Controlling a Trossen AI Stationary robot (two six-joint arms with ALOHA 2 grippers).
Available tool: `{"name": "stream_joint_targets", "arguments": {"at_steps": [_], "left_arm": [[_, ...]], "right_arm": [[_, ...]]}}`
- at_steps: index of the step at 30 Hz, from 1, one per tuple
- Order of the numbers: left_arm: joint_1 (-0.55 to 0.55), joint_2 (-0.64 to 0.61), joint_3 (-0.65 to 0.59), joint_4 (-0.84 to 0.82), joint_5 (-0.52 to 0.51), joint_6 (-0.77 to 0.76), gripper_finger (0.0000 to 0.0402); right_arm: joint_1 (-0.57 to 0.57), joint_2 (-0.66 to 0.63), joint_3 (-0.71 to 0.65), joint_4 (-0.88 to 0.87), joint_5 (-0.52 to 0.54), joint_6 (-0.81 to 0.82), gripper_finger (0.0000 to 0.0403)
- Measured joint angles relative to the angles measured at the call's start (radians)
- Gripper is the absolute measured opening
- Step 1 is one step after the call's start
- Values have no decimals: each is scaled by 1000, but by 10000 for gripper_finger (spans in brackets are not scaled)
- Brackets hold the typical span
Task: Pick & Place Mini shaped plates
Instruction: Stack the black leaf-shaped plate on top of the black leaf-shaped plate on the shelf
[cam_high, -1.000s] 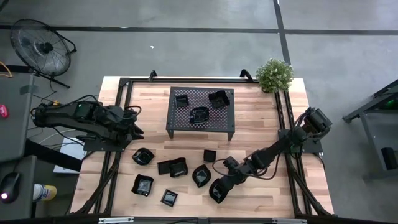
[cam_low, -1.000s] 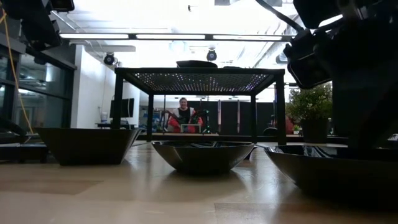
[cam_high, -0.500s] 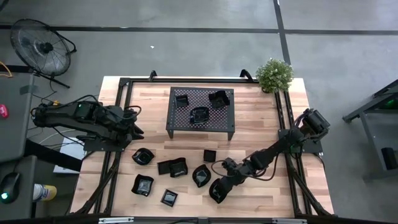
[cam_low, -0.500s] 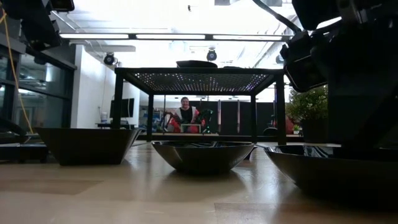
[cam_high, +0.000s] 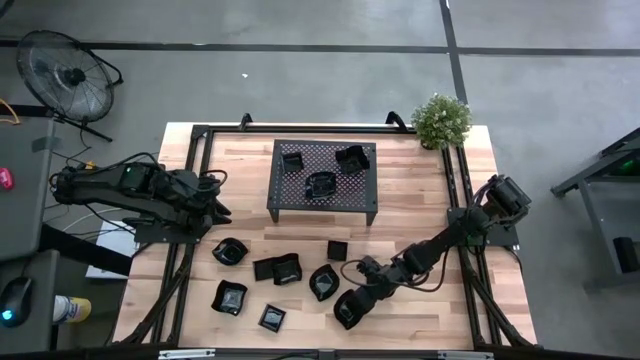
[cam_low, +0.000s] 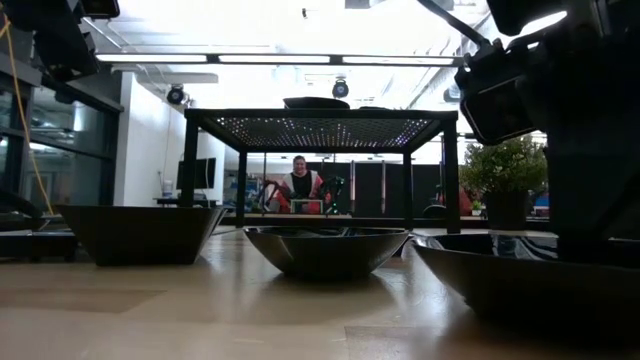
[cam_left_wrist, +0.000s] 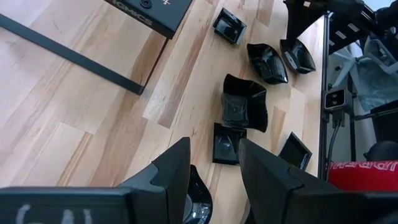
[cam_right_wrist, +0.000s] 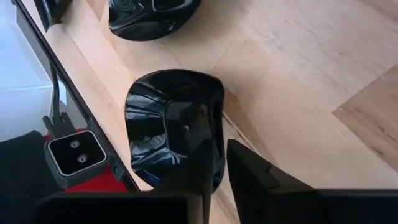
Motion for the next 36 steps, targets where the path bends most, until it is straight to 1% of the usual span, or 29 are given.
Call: {"name": "stream_joint_targets", "arguments": {"at_steps": [10,26,32,36], "left_arm": [[0,0,0,0,-1,3,136],[0,0,0,0,-1,3,136],[0,0,0,0,-1,3,136],[0,0,0,0,0,3,136]], "right_arm": [[0,0,0,21,0,-6,2],[-1,0,0,29,13,-3,1],[-1,-6,0,31,-3,26,12],[-1,-32,0,13,13,31,41]]}}
